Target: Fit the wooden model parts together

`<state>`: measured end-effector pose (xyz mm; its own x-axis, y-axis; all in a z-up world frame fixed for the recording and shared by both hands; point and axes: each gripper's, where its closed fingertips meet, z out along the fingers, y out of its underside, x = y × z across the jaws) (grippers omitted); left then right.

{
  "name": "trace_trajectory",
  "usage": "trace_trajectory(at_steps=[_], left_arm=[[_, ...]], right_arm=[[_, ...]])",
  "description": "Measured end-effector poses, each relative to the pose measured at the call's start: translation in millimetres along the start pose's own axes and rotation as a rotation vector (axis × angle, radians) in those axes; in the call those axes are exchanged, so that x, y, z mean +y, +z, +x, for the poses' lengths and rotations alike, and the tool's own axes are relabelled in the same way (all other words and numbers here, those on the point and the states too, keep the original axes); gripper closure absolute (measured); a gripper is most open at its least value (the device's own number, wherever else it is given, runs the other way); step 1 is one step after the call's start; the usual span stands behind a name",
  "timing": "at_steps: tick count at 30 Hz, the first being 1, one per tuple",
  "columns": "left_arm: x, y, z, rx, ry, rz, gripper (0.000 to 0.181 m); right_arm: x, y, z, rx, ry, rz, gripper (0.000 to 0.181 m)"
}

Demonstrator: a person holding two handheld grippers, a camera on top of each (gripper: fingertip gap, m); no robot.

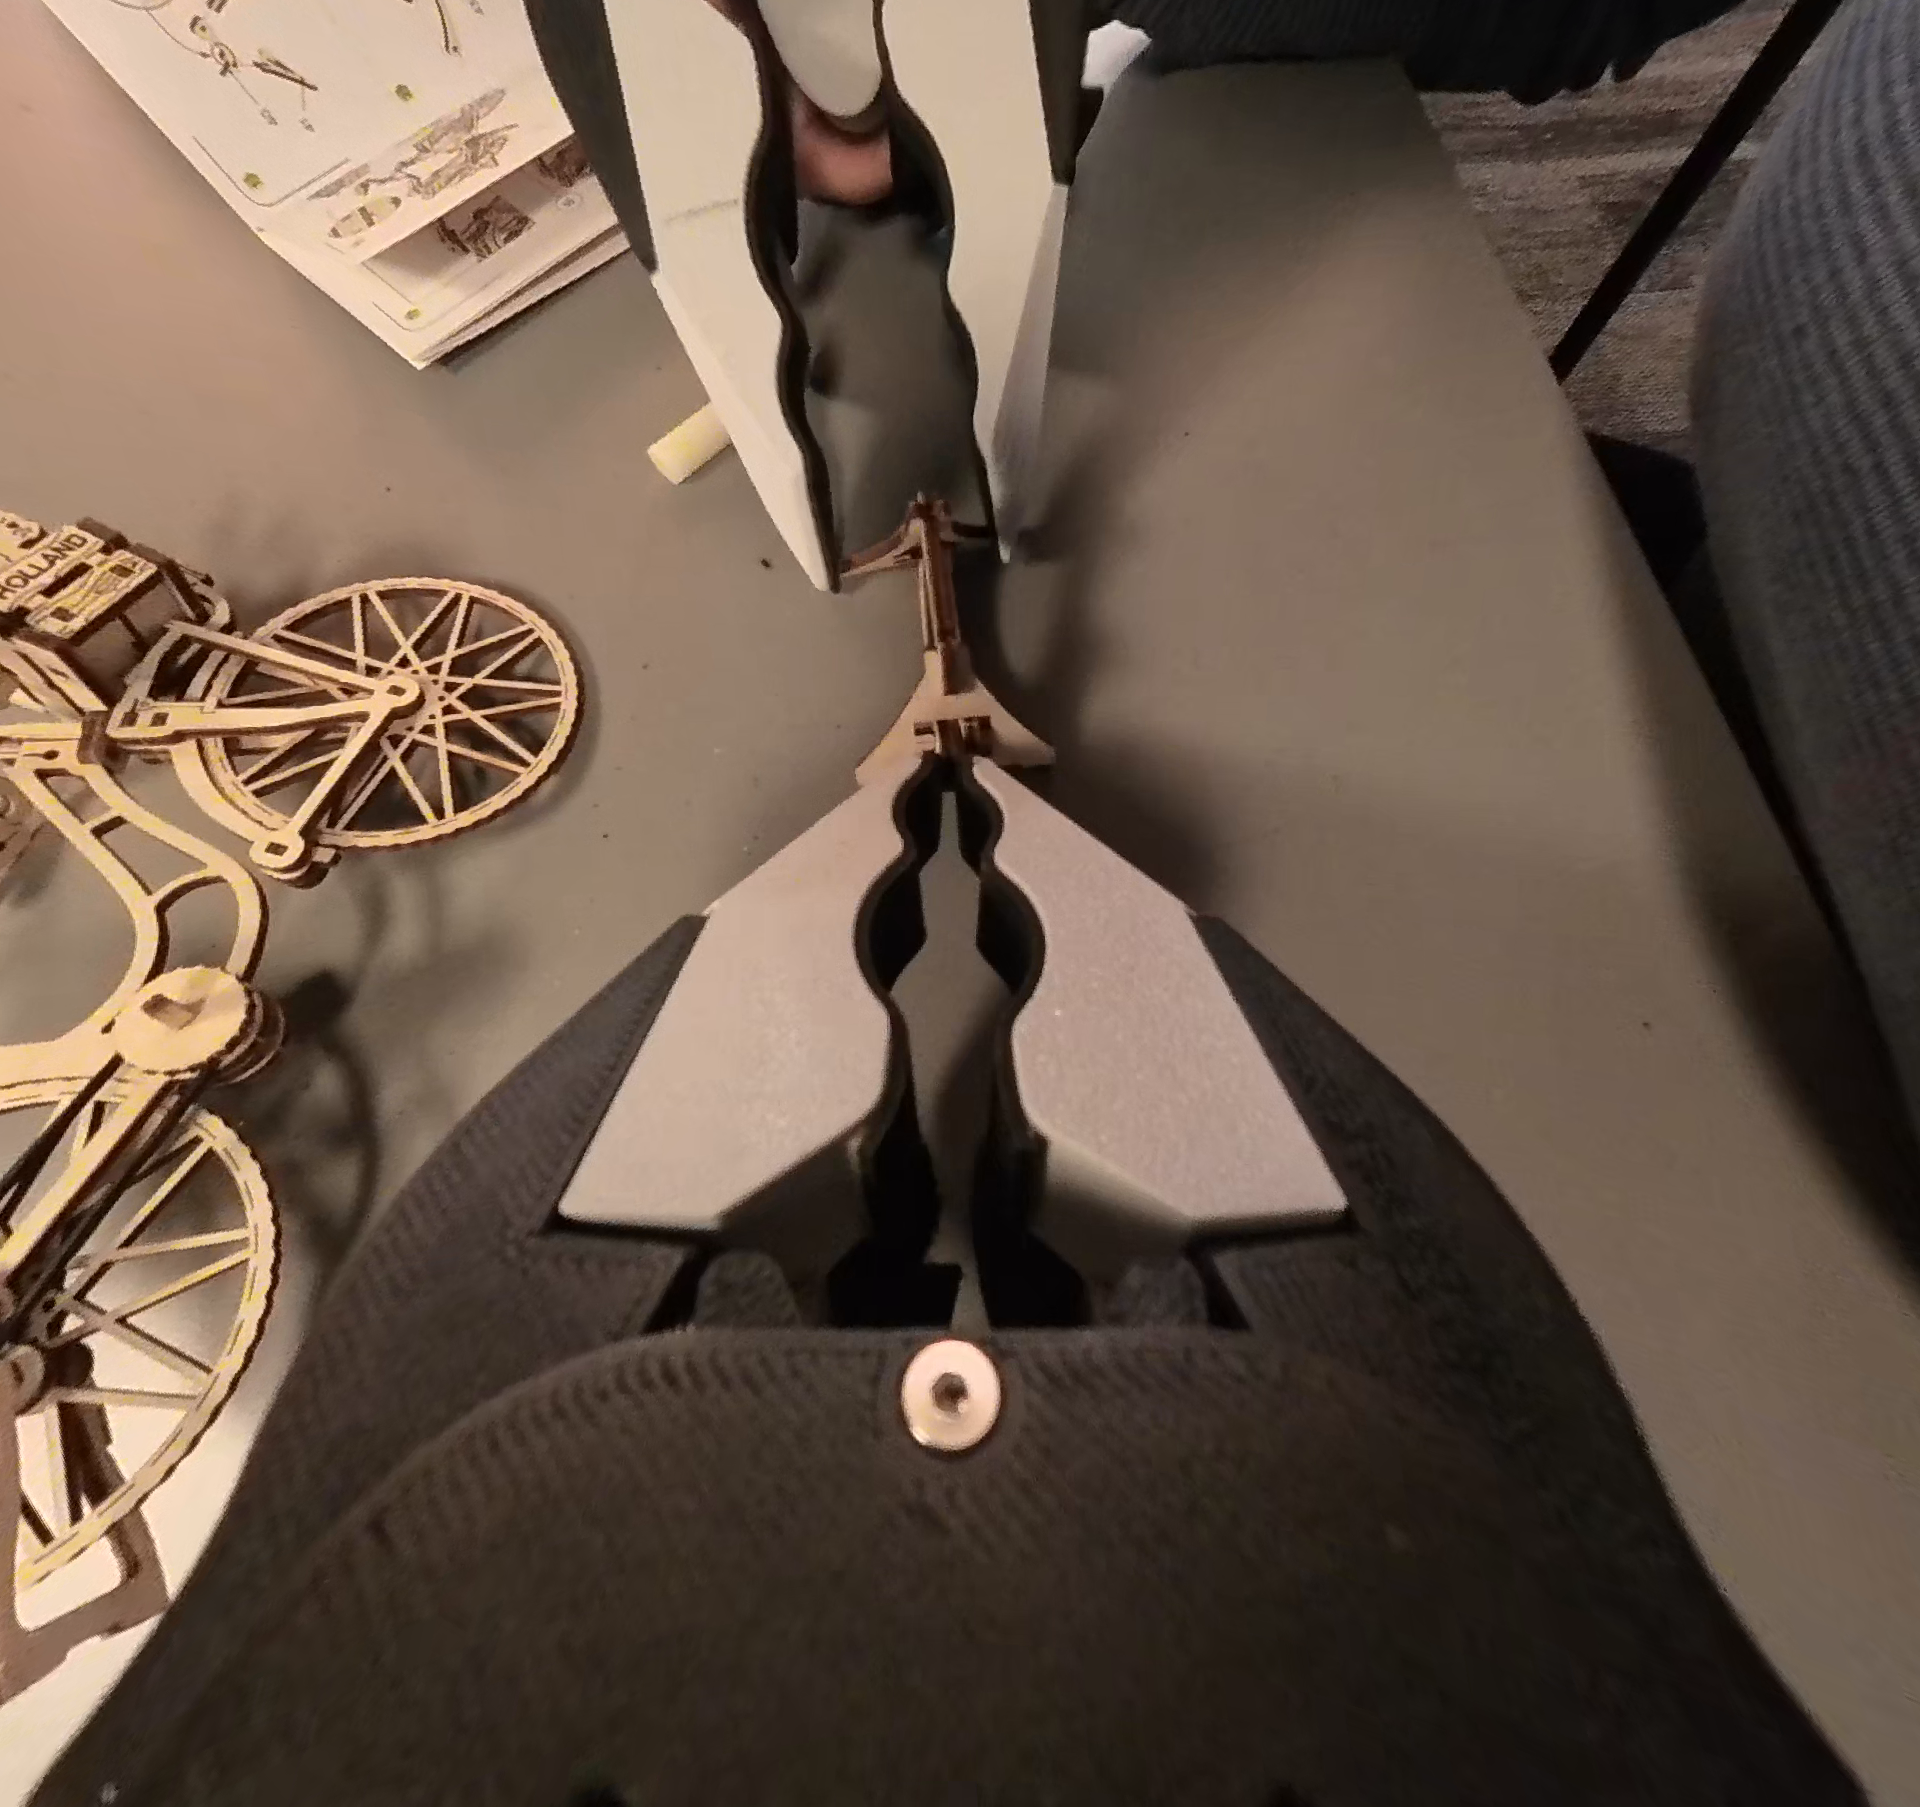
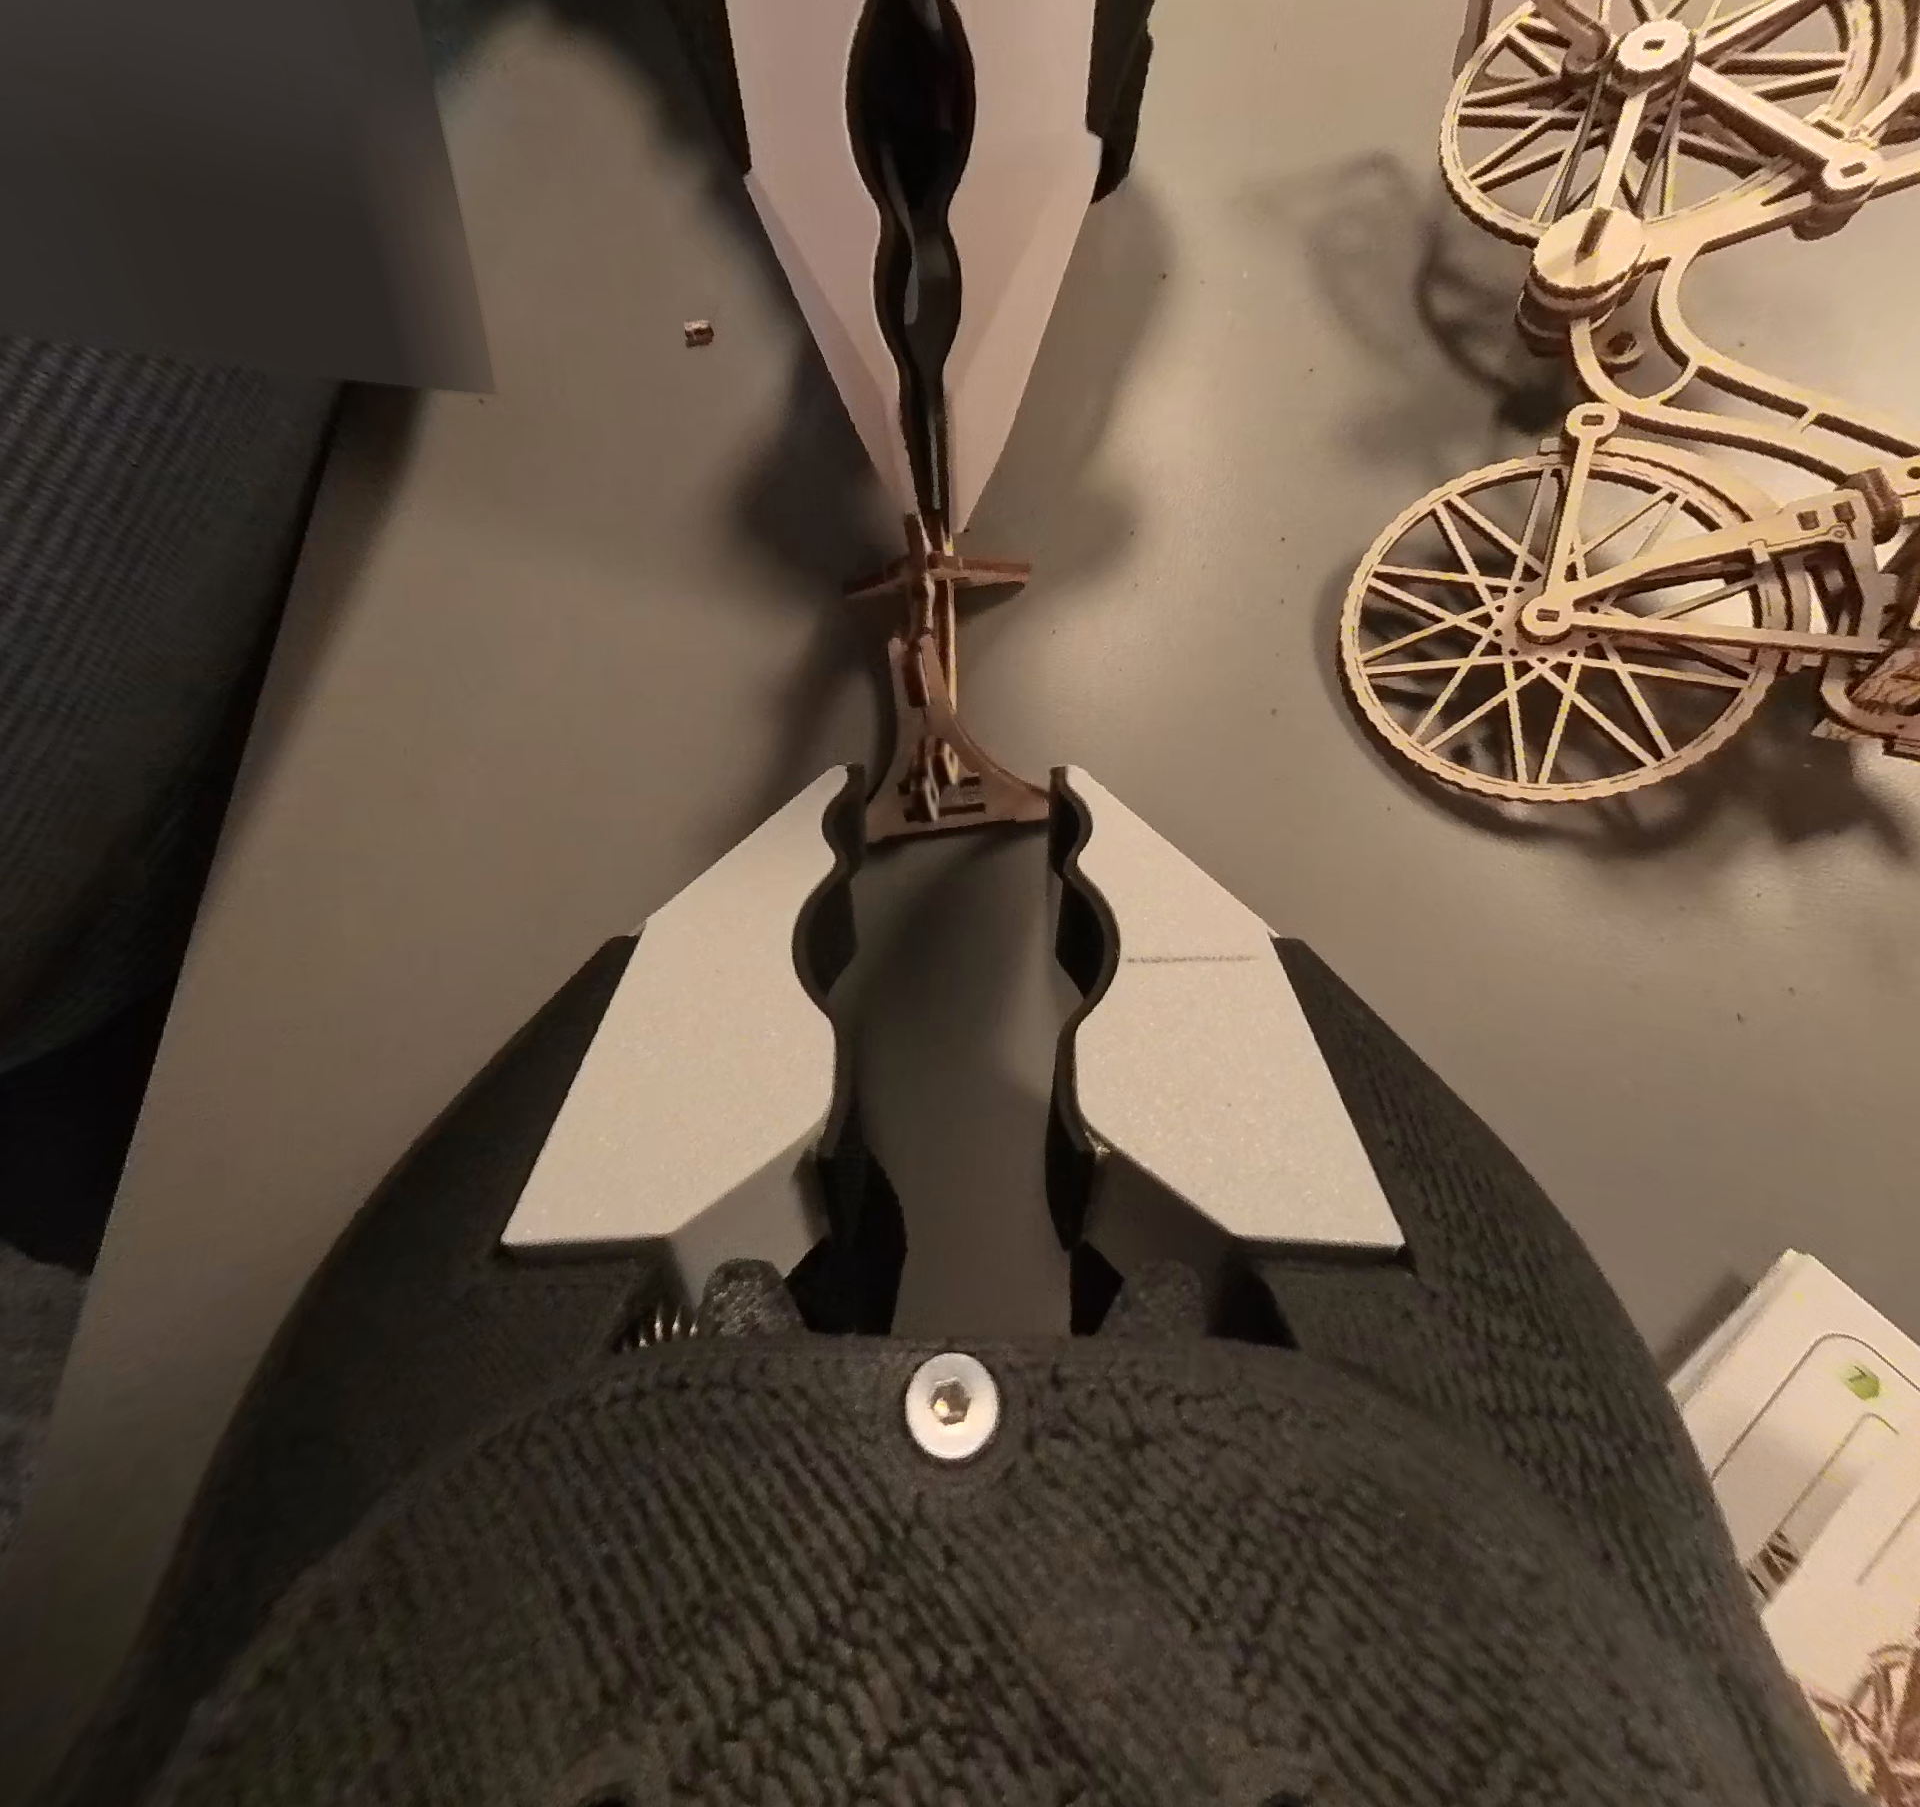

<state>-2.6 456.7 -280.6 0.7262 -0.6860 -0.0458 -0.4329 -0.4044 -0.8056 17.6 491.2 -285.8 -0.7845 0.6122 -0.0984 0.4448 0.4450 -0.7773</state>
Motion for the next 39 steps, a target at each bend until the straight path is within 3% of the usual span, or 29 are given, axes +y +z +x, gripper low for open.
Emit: trace_trajectory(at_steps=[14, 19, 22, 24, 32, 39], left_arm=[[-1.1, 5.0, -0.4, -0.018, 0.017, -0.013, 0.178], [-1.4, 4.6, -1.6, -0.014, -0.001, -0.011, 0.178], [-0.2, 3.6, -2.2, -0.013, -0.023, -0.014, 0.155], [0.1, 1.4, -1.9, 0.003, -0.049, -0.007, 0.154], [-13.3, -10.2, 5.9, 0.102, -0.059, 0.107, 0.177], [-3.4, -1.4, 9.0, 0.060, 0.024, 0.022, 0.175]], right_arm=[[-3.4, 7.3, -1.4, 0.030, -0.024, -0.011, 0.157], [-3.9, 6.9, -3.5, 0.007, -0.008, -0.006, 0.152], [-3.8, 6.9, -3.6, 0.008, -0.011, -0.006, 0.152], [-3.8, 6.9, -3.8, 0.008, -0.012, -0.006, 0.152], [-5.9, 9.9, -3.2, 0.032, -0.053, -0.011, 0.149], [-16.0, 19.7, -8.5, 0.020, -0.083, 0.002, 0.148]])
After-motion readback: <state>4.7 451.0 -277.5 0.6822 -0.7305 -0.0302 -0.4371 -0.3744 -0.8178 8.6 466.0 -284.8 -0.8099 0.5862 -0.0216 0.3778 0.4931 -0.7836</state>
